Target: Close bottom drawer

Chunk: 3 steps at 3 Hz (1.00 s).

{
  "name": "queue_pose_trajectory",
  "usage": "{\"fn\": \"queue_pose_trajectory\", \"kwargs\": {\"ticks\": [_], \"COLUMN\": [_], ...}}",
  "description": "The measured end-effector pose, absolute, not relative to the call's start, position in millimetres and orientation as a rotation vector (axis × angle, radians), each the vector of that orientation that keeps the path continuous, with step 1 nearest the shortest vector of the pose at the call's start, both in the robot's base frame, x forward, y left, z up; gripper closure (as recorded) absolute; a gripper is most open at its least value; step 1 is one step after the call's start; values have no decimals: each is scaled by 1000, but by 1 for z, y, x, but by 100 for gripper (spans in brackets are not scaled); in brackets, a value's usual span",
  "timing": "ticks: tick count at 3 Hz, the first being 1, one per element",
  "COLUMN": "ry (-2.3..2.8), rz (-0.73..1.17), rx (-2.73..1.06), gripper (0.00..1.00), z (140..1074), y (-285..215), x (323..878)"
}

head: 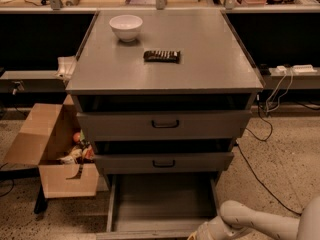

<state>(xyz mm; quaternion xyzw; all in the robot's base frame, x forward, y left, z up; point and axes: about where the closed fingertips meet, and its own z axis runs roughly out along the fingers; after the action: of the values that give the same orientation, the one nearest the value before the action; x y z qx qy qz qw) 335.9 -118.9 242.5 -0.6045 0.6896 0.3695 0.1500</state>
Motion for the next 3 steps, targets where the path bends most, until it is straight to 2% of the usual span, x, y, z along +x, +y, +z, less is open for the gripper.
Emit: {"fn": "queue_pose_trajectory", "kwargs": {"ticks": [2,3], "ry": [2077,2077], "rz": [1022,1022], "rx": [-1821,-1821], "gripper": [100,100], "z": [197,197], "y": [-177,-177], "x": [320,320]}}
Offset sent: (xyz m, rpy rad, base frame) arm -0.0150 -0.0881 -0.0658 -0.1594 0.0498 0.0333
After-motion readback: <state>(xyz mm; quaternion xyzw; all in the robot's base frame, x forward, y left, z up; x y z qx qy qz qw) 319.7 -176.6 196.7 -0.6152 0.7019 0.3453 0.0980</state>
